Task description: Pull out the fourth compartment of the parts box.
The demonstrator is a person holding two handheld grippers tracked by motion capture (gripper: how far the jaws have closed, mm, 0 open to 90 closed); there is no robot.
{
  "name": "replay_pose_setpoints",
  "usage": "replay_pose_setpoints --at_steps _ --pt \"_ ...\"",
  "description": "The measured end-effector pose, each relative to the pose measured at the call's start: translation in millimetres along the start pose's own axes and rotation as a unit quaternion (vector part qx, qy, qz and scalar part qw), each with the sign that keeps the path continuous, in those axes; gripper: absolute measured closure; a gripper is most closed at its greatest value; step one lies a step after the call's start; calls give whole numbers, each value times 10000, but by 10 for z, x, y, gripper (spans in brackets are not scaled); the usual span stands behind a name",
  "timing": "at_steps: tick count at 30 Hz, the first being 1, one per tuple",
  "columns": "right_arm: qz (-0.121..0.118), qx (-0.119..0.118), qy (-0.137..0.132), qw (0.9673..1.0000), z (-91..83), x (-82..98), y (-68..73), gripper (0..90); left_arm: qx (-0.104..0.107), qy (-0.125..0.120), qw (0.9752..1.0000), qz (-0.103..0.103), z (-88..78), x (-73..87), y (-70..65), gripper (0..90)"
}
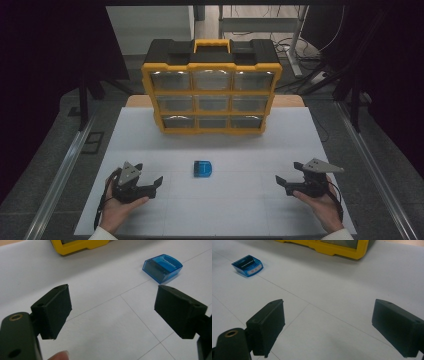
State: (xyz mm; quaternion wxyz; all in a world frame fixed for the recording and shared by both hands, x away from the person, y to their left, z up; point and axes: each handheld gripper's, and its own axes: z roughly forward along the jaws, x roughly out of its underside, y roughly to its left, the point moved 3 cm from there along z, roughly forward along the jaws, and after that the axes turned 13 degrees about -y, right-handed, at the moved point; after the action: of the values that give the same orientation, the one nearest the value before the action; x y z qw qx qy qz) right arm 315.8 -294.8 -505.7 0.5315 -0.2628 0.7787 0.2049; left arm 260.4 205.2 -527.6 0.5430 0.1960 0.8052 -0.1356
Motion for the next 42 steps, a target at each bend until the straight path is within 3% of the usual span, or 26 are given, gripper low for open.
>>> replay_pose_setpoints --at_steps 13,30,42 --pt "100 15 35 9999 -13 21 -18 114 23 -9 10000 30 15 8 -16 136" --pt "107 105 56 9999 -12 24 -29 117 -173 -119 9998 14 -18 -16 28 127" --pt "128 154 116 9997 -23 36 -40 119 -259 -129 9993 234 -12 -16 10 124"
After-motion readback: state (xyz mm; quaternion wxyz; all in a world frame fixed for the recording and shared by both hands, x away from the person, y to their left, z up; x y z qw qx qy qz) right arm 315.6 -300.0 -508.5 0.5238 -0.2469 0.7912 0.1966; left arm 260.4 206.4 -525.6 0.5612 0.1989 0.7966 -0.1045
